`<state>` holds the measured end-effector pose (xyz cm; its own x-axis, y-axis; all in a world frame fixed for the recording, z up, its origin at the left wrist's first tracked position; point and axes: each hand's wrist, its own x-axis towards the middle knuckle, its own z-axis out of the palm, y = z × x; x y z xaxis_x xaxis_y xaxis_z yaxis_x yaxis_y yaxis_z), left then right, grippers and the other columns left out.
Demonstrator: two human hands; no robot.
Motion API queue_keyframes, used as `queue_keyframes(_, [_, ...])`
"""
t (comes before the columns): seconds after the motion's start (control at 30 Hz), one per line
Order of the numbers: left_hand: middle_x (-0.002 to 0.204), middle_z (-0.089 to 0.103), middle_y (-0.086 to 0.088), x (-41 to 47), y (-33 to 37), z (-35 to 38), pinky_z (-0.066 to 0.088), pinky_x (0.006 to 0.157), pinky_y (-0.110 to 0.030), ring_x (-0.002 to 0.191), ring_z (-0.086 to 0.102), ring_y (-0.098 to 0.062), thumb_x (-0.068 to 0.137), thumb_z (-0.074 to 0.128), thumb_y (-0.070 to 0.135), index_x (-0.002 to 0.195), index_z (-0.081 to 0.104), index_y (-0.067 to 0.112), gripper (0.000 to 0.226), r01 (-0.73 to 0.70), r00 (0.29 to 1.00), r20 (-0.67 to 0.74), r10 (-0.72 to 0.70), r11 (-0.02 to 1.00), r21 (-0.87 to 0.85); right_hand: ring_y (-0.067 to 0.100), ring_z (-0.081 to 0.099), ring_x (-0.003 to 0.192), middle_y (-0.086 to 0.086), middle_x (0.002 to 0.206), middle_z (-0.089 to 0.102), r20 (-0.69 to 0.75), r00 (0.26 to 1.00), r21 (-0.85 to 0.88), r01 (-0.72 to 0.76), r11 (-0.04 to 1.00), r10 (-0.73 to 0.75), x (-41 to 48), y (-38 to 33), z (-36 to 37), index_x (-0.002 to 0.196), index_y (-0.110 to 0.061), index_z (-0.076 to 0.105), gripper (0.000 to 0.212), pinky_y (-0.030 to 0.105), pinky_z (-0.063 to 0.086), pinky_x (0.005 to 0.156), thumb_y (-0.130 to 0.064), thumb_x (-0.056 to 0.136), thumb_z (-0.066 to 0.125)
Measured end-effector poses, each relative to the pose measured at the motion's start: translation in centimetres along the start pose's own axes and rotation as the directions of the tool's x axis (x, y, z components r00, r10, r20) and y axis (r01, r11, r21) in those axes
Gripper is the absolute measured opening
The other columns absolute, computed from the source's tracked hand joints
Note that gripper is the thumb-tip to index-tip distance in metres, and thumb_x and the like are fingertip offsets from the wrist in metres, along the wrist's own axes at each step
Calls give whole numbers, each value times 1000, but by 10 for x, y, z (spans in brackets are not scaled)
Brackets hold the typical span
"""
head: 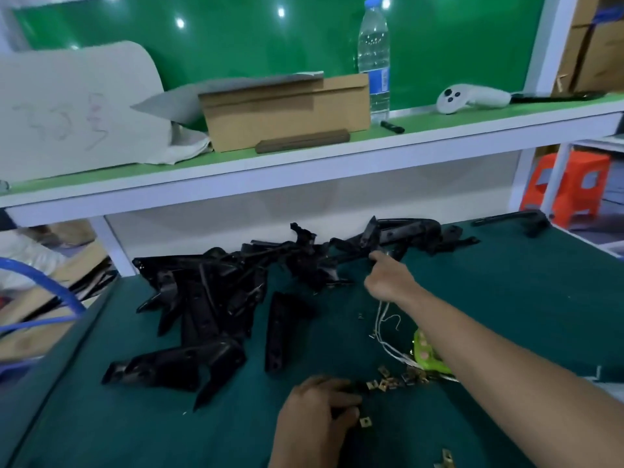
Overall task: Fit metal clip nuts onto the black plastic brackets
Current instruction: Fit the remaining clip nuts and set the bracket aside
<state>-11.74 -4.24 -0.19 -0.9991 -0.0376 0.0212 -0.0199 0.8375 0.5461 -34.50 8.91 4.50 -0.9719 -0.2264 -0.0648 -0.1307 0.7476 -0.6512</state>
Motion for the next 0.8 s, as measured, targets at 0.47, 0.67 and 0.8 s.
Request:
queue_keyframes(0.47, [151,39,36,3,8,20,6,112,-5,142,26,14,97,50,47,134,52,63,41,-332,943,-13,332,943,11,27,39,123,4,88,58,5,993,-442,105,891,-115,51,-9,25,111,-13,52,27,41,51,80,-9,86,63])
queue_keyframes(0.67, [124,67,29,1,11,27,33,105,-7,119,45,17,92,66,31,115,74,47,30,-258,966,-48,255,962,-94,18,67,82,1,84,72,179,962,-229,243,943,-205,-8,-32,-10,82,-17,73,3,32,57,70,-17,82,76])
queue_keyframes(0.8, [105,72,24,-7,11,30,47,92,-13,101,60,6,87,71,26,113,72,46,32,-206,970,-141,196,977,-63,10,57,69,-9,68,65,-136,964,301,260,917,-229,-71,-24,-41,69,-20,68,19,30,42,66,-17,88,67])
